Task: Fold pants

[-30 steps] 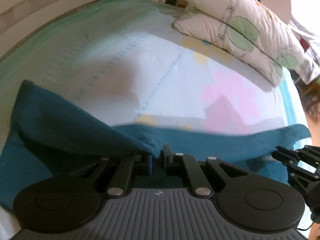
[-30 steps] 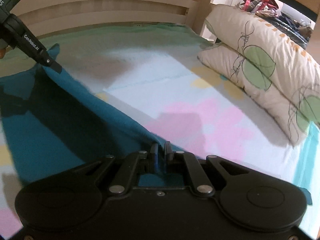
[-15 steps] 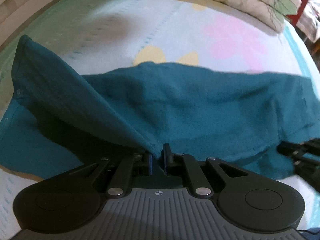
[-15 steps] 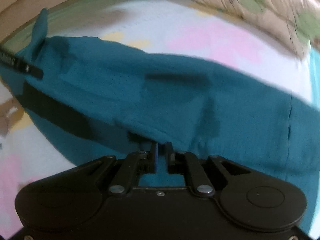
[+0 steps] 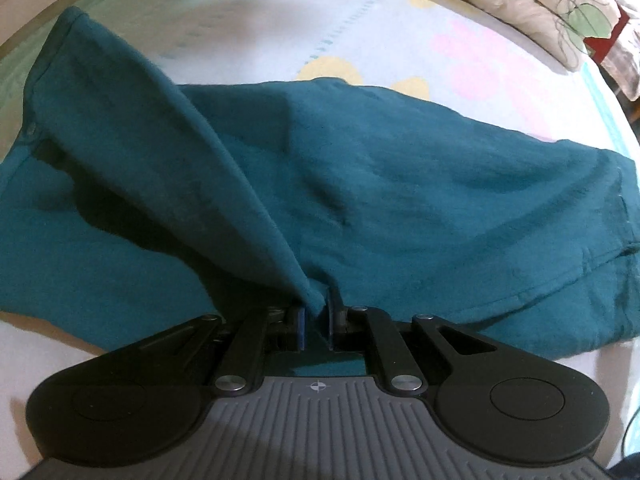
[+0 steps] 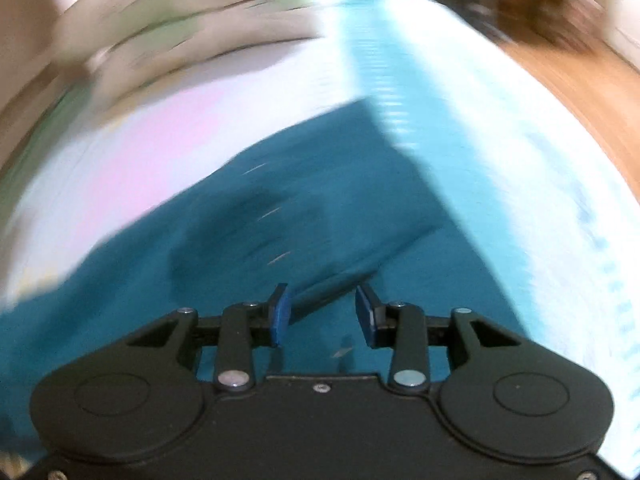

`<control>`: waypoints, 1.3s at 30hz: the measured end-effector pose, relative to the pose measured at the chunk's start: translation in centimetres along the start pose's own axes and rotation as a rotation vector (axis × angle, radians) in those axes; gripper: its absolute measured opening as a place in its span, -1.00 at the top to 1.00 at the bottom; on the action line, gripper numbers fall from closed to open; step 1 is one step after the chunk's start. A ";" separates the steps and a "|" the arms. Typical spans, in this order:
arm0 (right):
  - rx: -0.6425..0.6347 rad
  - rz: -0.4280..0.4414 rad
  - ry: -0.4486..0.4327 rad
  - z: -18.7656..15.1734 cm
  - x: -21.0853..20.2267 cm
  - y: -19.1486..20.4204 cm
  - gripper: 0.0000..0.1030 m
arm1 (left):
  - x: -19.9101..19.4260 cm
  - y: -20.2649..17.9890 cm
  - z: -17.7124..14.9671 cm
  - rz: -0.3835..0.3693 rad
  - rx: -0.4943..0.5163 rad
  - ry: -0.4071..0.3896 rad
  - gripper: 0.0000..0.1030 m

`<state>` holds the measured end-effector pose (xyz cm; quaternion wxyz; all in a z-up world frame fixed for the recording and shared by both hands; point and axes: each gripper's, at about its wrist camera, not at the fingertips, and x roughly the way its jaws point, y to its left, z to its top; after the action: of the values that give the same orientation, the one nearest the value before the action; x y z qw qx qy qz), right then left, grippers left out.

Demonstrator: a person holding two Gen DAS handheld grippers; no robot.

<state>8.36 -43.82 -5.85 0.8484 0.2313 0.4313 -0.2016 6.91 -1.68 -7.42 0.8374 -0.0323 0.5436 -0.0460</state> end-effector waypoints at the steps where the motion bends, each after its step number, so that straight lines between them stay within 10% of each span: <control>1: 0.042 -0.007 -0.010 0.1 0.2 -0.6 0.05 | 0.0 0.1 0.0 0.004 0.003 -0.001 0.81; 11: 0.291 -0.018 -0.027 -0.1 3.5 -3.5 0.04 | 0.5 -0.3 -0.4 0.038 0.020 0.008 0.81; 14: 0.320 0.014 -0.035 0.2 3.5 -4.0 0.82 | 0.7 -0.5 -0.3 0.042 0.025 0.010 0.81; 23: 0.117 0.065 -0.221 1.6 -7.7 -2.1 0.80 | -4.6 -1.5 1.3 0.020 0.125 -0.136 0.81; 31: 0.233 -0.104 0.091 -4.4 -1.6 -7.6 0.79 | 0.8 -2.0 -1.3 0.035 0.147 0.071 0.81; 39: 0.197 -0.089 -0.017 -4.4 -5.1 -7.0 0.80 | -0.1 -3.0 -1.5 0.023 0.173 0.019 0.81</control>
<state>-1.04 -46.34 -5.42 0.8154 0.2925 0.4120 -0.2825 5.40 -4.64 -7.59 0.8322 0.0470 0.5461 -0.0835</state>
